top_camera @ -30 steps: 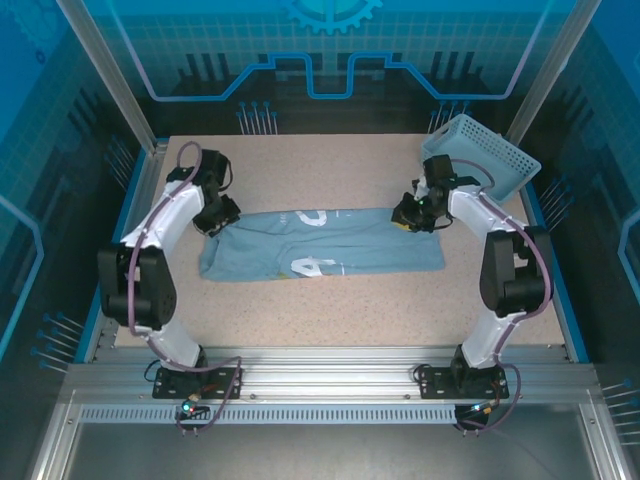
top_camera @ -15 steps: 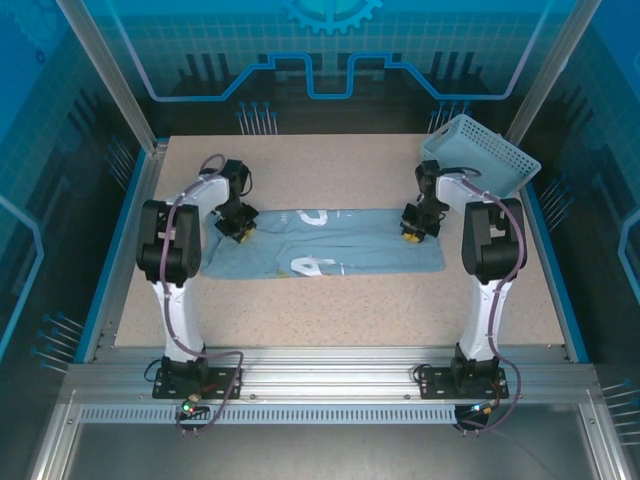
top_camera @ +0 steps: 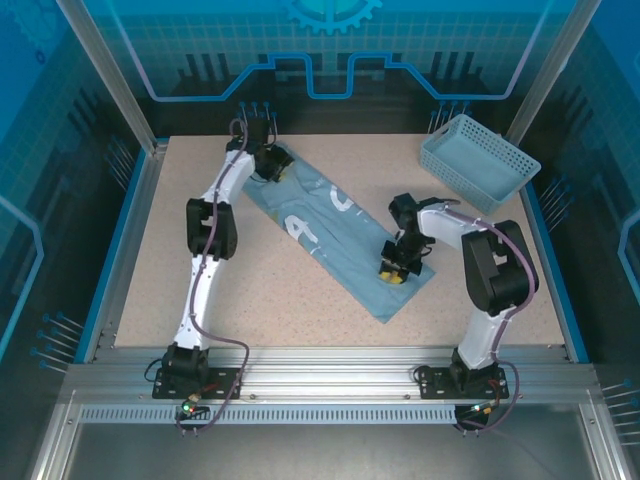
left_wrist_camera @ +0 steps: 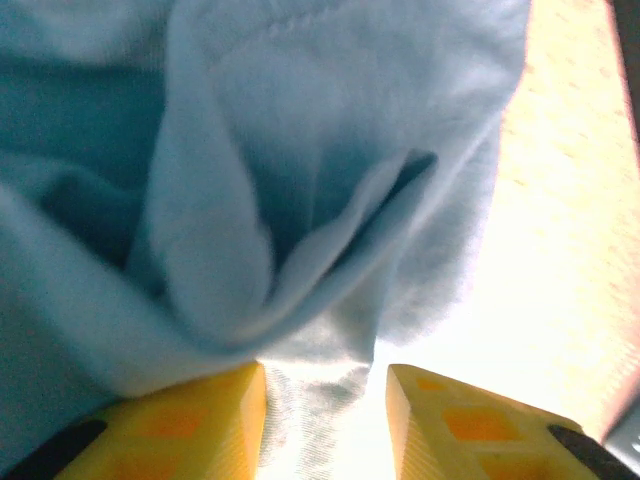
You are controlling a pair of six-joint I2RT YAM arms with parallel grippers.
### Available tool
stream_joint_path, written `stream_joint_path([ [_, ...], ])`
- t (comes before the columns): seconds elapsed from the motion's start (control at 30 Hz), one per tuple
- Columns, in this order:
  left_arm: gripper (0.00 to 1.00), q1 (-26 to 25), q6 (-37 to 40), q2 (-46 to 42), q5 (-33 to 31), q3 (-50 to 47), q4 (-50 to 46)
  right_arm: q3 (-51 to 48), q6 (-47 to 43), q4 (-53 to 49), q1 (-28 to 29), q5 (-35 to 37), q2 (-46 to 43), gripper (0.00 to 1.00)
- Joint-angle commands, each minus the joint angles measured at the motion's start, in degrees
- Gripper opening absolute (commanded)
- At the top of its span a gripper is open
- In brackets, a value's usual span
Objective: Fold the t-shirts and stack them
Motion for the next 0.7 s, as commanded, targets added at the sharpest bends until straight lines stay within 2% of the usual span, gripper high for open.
stream_joint_path([
  [0.0, 0.43, -3.8, 0.4, -10.5, 2.5, -4.7, 3.8, 3.9, -0.5, -0.6, 0.5, -1.4, -5.3, 0.26],
  [0.07, 0.45, -4.9, -0.2, -20.5, -1.2, -17.4, 5.3, 6.9, -3.4, 0.1, 0.0, 1.1, -5.4, 0.28],
  [0.17, 0.42, -5.3, -6.1, -33.4, -4.2, -37.8, 7.1, 13.0, -8.7, 2.9, -0.3, 1.2, -0.7, 0.28],
  [0.27, 0.41, -4.2, -9.5, -39.5, -3.3, -51.7, 9.5, 20.8, -13.7, 4.6, -0.2, -1.1, 8.0, 0.27],
  [0.33, 0.39, -3.1, -12.8, -40.8, -2.3, -57.3, 11.2, 26.0, -15.5, 4.1, -0.4, -0.9, 13.5, 0.27],
  [0.43, 0.37, -2.1, -18.2, -39.7, -1.5, -61.9, 16.6, 34.5, -17.2, 1.0, -0.9, -0.3, 21.6, 0.25],
  [0.57, 0.34, -1.9, -17.8, -32.6, -3.3, -56.0, 13.3, 40.9, -16.3, -3.5, -2.3, 0.8, 28.0, 0.24],
  [0.67, 0.34, -2.0, -18.0, -27.5, -2.0, -52.0, 12.6, 39.8, -13.5, -5.6, -3.5, 0.9, 29.2, 0.23],
])
